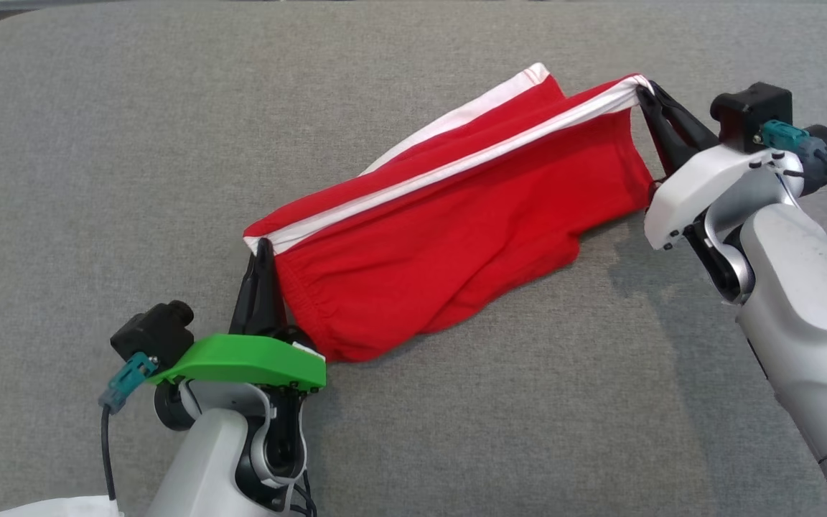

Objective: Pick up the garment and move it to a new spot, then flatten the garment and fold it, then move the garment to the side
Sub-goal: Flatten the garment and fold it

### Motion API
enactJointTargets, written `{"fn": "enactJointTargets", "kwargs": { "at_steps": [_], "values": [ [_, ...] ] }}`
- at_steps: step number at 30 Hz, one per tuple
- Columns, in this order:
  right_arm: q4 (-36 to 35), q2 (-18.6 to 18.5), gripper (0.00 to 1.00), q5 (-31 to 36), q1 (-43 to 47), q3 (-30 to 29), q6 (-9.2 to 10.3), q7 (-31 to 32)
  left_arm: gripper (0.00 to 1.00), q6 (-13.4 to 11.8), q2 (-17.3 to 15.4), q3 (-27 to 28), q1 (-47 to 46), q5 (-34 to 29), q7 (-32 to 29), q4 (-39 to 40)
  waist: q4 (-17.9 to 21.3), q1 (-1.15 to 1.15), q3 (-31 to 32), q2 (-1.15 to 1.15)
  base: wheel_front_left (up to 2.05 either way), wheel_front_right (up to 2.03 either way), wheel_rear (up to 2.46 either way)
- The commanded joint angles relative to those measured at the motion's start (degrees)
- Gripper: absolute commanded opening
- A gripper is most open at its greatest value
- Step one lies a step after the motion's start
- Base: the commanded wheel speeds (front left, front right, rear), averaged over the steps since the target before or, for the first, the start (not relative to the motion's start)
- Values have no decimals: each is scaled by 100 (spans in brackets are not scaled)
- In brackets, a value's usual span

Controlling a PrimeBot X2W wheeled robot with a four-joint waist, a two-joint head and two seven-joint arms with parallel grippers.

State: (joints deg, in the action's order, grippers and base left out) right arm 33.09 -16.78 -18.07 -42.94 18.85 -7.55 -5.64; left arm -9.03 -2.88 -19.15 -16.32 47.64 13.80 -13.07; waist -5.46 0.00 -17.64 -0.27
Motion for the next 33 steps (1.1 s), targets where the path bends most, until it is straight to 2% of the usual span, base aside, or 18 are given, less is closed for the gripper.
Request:
{"fn": "enactJointTargets", "kwargs": {
  "at_steps": [1, 5, 11, 24, 25, 26, 27, 28, 29, 30, 33],
  "values": [
    [218, -98, 0, -128, -261, 221, 11, 16, 0, -93, -11, -65, -145, 114, 47, -27, -312, 0, -268, 27, 0, 0, 0],
    [632, -214, 0, -348, -708, 707, 11, 99, 0, -221, -12, -232, -290, 200, 39, -132, -423, 0, -336, 27, 0, 0, 0],
    [1241, -334, 0, -753, -1277, 1263, 11, 263, 0, -285, -12, -444, -637, 264, -126, -390, -514, 0, -468, 27, 0, 0, 0],
    [2172, -237, 0, -1290, -2057, 2067, 11, 192, 1, -382, -11, -672, -965, 473, -160, -538, -593, 0, -562, 27, 0, 0, 0],
    [2256, -225, 29, -1336, -2116, 2066, 11, 137, 24, -402, -11, -698, -973, 489, -164, -530, -606, 0, -565, 27, 0, 0, 0],
    [2339, -202, 49, -1376, -2162, 2076, 11, 75, 36, -420, -10, -731, -977, 495, -173, -518, -619, 0, -568, 27, 0, 0, 0],
    [2404, -187, 100, -1392, -2217, 2093, 11, -15, 41, -427, -11, -757, -977, 474, -193, -507, -632, 0, -571, 27, 0, 0, 0],
    [2473, -169, 100, -1405, -2257, 2116, 11, -102, 48, -435, -10, -786, -977, 453, -198, -490, -643, 0, -572, 27, 0, 0, 0],
    [2538, -143, 100, -1432, -2294, 2134, 11, -188, 78, -446, -11, -796, -968, 441, -207, -467, -652, 0, -571, 27, 0, 0, 0],
    [2600, -119, 100, -1455, -2328, 2145, 11, -259, 98, -454, -30, -807, -951, 419, -213, -444, -658, 0, -570, 27, 0, 0, 0],
    [2766, -66, 100, -1543, -2397, 2193, 11, -442, 100, -498, -146, -873, -866, 307, -212, -351, -661, 0, -559, 27, 0, 0, 0]
  ]
}}
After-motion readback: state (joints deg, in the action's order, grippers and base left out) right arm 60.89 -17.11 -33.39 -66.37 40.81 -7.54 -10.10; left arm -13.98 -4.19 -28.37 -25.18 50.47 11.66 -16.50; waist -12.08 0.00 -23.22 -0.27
